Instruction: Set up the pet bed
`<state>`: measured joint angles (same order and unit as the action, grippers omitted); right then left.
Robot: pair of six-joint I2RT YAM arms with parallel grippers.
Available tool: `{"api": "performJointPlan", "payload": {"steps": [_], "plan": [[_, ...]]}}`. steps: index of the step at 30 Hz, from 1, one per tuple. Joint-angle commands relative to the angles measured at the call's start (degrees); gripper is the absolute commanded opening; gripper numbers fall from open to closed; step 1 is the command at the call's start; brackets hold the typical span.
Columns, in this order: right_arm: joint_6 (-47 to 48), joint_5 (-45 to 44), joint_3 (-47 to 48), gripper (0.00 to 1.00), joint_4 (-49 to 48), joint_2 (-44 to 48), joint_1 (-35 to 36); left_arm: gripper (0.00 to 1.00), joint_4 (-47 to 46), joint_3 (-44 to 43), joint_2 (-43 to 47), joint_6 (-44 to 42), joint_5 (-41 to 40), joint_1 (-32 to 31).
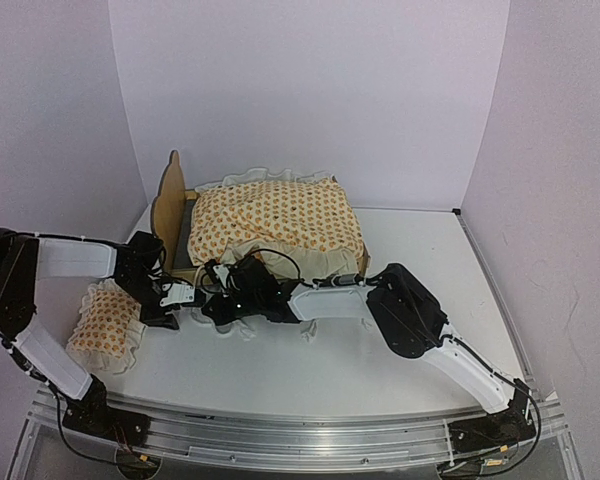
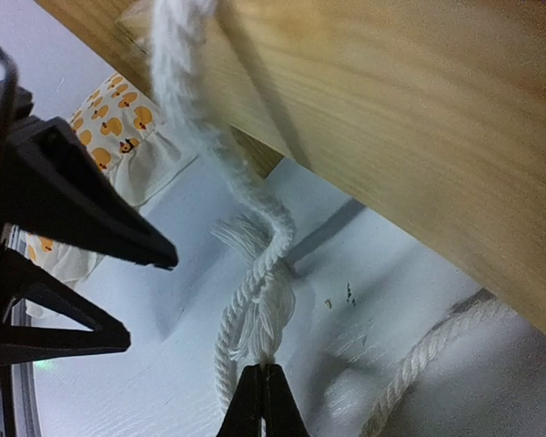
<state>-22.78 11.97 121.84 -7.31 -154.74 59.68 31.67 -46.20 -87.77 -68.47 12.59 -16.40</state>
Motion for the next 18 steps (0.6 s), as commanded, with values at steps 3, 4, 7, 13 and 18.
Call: {"api": "performJointPlan", "payload": {"steps": [3, 4, 7, 13, 18], "plan": [[0.81, 0.64, 1.03, 0.0, 0.45, -0.13, 0.22, 0.49, -7.02, -5.07, -4.26, 3.15, -1.55, 0.02], [0.85, 0.75, 1.0, 0.0, 0.48, -0.09, 0.29, 0.49, -7.4, -5.62, -5.01, 3.29, -2.4, 0.04], [1.15, 0.8, 0.77, 0.0, 0.45, 0.28, 0.29, 0.48, -7.18, -6.75, -6.51, 2.48, -3.01, 0.05], [1.46, 0.93, 1.31, 0.0, 0.45, 0.19, 0.32, 0.37, -2.34, -7.2, -10.01, 0.14, -3.88, 0.01], [1.58, 1.4, 1.56, 0.0, 0.5, 0.25, 0.43, 0.36, 0.22, -8.02, -12.88, -0.72, -2.69, 0.05]]}}
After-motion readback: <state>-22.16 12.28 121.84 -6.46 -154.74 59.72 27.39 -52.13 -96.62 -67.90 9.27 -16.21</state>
